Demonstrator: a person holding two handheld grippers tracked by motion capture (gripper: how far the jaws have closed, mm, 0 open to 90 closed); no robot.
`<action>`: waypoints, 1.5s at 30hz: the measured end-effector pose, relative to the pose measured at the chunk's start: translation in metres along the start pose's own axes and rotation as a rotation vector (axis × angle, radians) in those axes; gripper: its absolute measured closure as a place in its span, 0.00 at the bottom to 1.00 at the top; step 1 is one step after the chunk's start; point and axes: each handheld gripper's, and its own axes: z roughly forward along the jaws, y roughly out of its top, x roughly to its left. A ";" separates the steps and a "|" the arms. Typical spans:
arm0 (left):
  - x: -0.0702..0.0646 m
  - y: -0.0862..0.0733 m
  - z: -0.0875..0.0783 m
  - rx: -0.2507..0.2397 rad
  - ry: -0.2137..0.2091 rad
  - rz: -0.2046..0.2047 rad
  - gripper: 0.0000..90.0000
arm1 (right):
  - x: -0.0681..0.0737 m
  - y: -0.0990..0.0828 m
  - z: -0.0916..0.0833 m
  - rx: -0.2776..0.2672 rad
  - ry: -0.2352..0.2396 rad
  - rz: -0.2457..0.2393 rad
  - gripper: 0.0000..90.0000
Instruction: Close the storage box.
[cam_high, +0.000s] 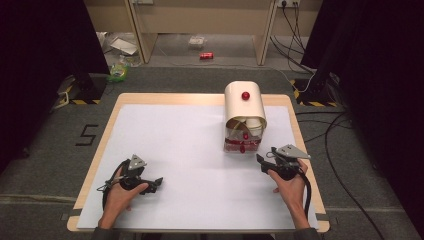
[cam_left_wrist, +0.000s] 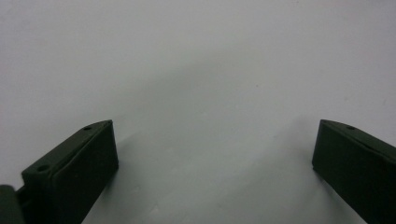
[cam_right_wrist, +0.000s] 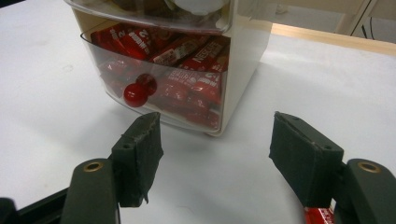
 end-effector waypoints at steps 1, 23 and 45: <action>0.000 0.000 0.000 0.000 0.000 0.000 0.00 | 0.000 0.000 0.000 0.002 0.001 -0.002 0.38; 0.000 0.000 0.000 0.000 0.000 0.001 0.00 | 0.005 -0.005 -0.015 0.005 0.008 -0.005 0.38; 0.000 0.000 0.000 0.000 0.001 0.001 0.00 | 0.013 -0.016 -0.033 0.018 0.039 -0.016 0.38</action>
